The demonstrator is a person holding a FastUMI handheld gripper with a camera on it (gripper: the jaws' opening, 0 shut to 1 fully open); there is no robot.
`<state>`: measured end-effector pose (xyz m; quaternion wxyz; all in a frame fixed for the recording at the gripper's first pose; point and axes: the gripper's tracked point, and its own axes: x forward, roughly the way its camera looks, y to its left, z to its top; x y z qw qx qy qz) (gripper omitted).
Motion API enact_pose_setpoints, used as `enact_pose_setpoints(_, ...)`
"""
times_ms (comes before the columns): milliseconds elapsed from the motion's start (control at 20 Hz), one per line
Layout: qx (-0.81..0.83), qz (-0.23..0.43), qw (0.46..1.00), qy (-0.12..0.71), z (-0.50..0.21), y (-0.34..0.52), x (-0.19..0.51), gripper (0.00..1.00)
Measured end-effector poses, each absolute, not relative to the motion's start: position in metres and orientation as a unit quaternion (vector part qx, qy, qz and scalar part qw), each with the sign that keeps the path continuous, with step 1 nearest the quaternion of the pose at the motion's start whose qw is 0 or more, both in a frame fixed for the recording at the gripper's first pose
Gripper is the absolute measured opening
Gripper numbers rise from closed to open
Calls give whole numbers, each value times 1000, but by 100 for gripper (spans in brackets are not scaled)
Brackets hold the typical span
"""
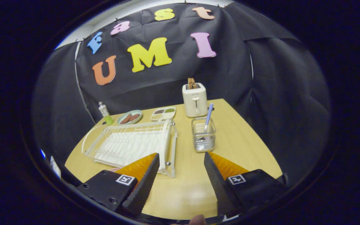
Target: Take the plate from the dish rack, then take the spoon from the basket and place it into the plate.
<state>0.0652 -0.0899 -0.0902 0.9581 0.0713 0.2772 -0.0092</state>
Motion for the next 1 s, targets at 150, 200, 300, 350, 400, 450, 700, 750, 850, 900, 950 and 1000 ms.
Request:
enact_pose_setpoints(150, 36, -10, 963, 268, -86, -117, 124, 96)
enact_pose_setpoints(200, 28, -3, 961, 275, -88, -125, 143, 96)
enact_pose_setpoints(300, 21, 28, 956, 292, -96, -132, 178, 96)
enact_pose_setpoints(350, 15, 29, 952, 305, -105, -142, 191, 96)
enact_pose_setpoints(400, 21, 26, 949, 313, -112, -149, 200, 96)
enact_pose_setpoints(450, 34, 25, 947, 319, -117, -154, 205, 96)
enact_pose_setpoints(700, 91, 31, 941, 323, -133, -163, 244, 96)
enact_pose_setpoints(750, 105, 37, 940, 321, -134, -162, 251, 94)
enact_pose_setpoints(850, 140, 44, 937, 318, -137, -155, 269, 90)
enact_pose_setpoints(900, 157, 48, 933, 321, -140, -152, 275, 86)
enact_pose_setpoints(950, 173, 53, 927, 328, -144, -147, 274, 80)
enact_pose_setpoints(1000, 189, 53, 923, 332, -145, -145, 275, 77)
